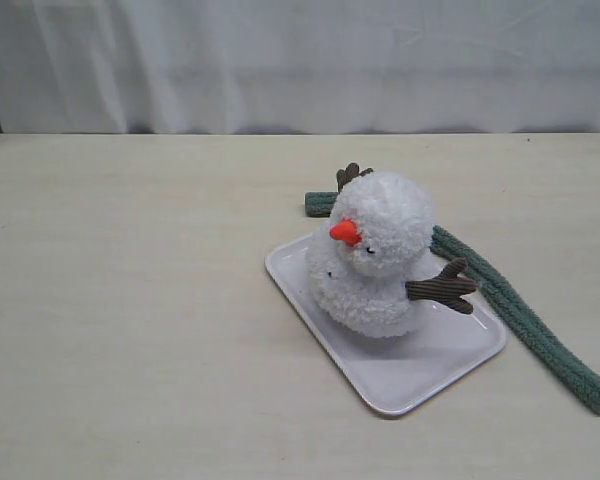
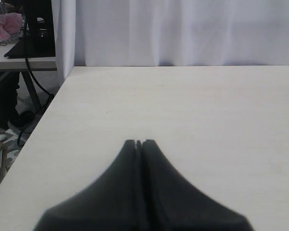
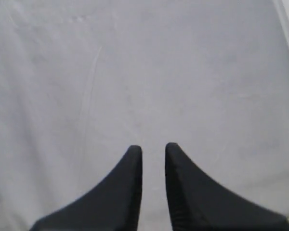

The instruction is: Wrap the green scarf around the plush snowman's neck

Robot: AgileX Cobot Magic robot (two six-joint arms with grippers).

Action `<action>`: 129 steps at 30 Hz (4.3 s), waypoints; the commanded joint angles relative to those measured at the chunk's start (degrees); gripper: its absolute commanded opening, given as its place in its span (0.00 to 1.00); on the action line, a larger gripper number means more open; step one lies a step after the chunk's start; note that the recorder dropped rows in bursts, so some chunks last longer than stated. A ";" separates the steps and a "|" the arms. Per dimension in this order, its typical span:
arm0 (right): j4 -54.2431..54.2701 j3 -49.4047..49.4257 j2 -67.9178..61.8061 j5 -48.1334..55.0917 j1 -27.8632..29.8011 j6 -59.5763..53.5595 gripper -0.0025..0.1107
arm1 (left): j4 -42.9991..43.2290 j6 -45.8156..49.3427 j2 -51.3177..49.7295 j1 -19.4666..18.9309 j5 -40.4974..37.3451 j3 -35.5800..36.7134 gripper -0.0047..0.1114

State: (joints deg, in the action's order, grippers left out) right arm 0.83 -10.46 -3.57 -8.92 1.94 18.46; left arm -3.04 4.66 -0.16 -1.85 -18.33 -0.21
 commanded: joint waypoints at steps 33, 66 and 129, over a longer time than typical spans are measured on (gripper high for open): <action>11.60 -37.41 -86.36 34.13 0.17 -29.99 0.56 | -0.02 -0.43 0.16 -0.09 0.91 0.21 0.04; 27.20 -54.48 -113.71 32.81 -0.11 -55.11 0.39 | -0.02 -0.43 0.16 -0.09 0.91 0.21 0.04; 57.99 -51.46 -59.18 55.49 -1.13 -65.32 0.06 | -0.02 -0.43 0.16 -0.09 0.91 0.21 0.04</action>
State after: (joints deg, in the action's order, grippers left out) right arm 58.96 -62.72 -60.83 48.02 1.84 -44.44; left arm -3.04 4.66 -0.16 -1.85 -18.33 -0.21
